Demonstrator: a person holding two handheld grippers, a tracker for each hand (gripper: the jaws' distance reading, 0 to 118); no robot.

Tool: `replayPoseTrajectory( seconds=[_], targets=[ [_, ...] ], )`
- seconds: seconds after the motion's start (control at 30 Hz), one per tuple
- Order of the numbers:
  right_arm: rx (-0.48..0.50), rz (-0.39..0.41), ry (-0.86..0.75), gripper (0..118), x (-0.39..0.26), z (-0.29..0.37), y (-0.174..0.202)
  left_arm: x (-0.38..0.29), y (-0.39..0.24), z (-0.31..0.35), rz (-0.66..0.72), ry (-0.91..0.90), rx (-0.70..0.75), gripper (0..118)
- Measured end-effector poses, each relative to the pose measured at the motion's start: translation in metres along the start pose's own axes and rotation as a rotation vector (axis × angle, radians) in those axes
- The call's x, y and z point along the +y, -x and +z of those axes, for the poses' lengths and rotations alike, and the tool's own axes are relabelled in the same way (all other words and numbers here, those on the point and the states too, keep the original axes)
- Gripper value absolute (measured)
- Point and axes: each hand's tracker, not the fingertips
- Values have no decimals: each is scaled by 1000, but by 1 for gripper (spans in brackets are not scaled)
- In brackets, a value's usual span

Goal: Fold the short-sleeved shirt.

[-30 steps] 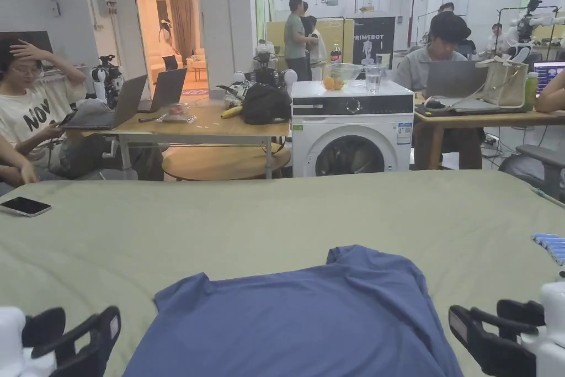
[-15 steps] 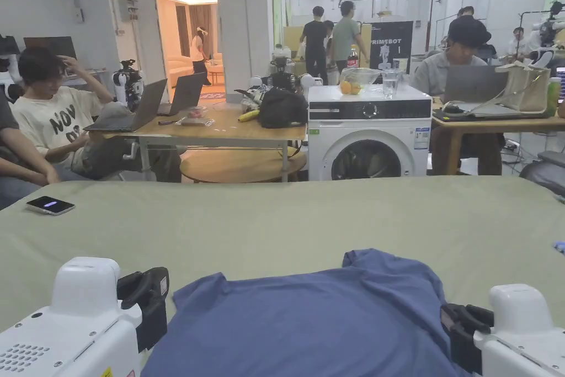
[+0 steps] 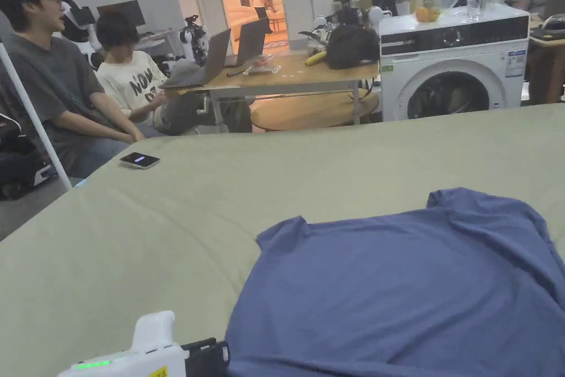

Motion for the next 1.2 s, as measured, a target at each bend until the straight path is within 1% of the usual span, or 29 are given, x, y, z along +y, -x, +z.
replayPoseTrajectory(
  seconds=[0.07, 0.13, 0.17, 0.2, 0.27, 0.3, 0.33, 0.37, 0.4, 0.47, 0.5, 0.53, 0.67, 0.7, 0.73, 0.77, 0.8, 0.83, 0.87, 0.93, 0.97, 1.03, 1.1, 1.13, 1.2],
  targets=[
    [-7, -10, 11, 0, -4, 4, -5, -5, -4, -16, -32, 69, 34, 49],
    [-21, -18, 28, 0, -8, 8, -10, -12, -5, -30, -27, 133, 5, 45],
    [-28, -22, 40, 0, -11, 10, -13, -13, -9, -29, -50, 96, 33, 43],
    [-37, -24, 54, 0, -15, 11, -16, -9, -11, -27, -92, 91, 34, 38],
    [-51, -38, 91, 0, -23, 12, -22, -5, -15, -24, -98, 110, 30, 32],
    [-52, -52, 114, 0, -28, 13, -25, -6, -20, -23, -107, 112, 29, 26],
    [-51, -69, 122, 0, -34, 13, -28, -7, -24, -25, -123, 117, 42, 11],
    [-42, -94, 135, 0, -40, 15, -32, -9, -28, -26, -155, 114, 53, 2],
    [-14, -119, 174, 3, -49, 12, -42, -10, -31, -28, -167, 110, 62, 2],
    [-17, -112, 231, 51, -60, 9, -46, -12, -30, -31, -166, 115, 70, 1],
    [-15, -93, 263, 69, -64, 5, -47, -11, -30, -32, -165, 115, 71, 1],
    [-10, -83, 286, 72, -68, 1, -48, -10, -30, -33, -166, 118, 73, 1],
    [13, -67, 308, 72, -71, -33, -45, -10, -22, -37, -158, 122, 71, 1],
    [42, -59, 322, 72, -71, -42, -44, -12, -20, -35, -158, 120, 70, 1],
    [50, -53, 318, 70, -72, -50, -42, -12, -20, -35, -153, 118, 69, 1],
    [50, -49, 324, 64, -73, -59, -40, -12, -19, -35, -146, 116, 68, 1],
    [48, -47, 336, 49, -75, -66, -38, -13, -20, -34, -139, 114, 66, 1],
    [38, -45, 337, 24, -77, -71, -37, -15, -21, -32, -133, 113, 64, 1],
    [38, -48, 340, 9, -77, -74, -37, -16, -21, -31, -124, 109, 59, 1],
    [30, -68, 332, 7, -74, -68, -36, -19, -20, -27, -114, 88, 52, 1],
    [30, -80, 318, 6, -71, -64, -37, -22, -23, -21, -130, 33, 47, 1],
    [15, -85, 273, 6, -59, -53, -36, -19, -29, -9, -156, -9, 63, 1],
    [30, -99, 201, 6, -39, -46, -36, -2, -36, 7, -147, -118, 42, 1],
    [32, -95, 191, 6, -27, -50, -37, 11, -38, 11, -139, -152, 23, 1],
    [18, -78, 158, 6, 2, -72, -36, 46, -43, 8, -134, -169, 10, 1]
  ],
)
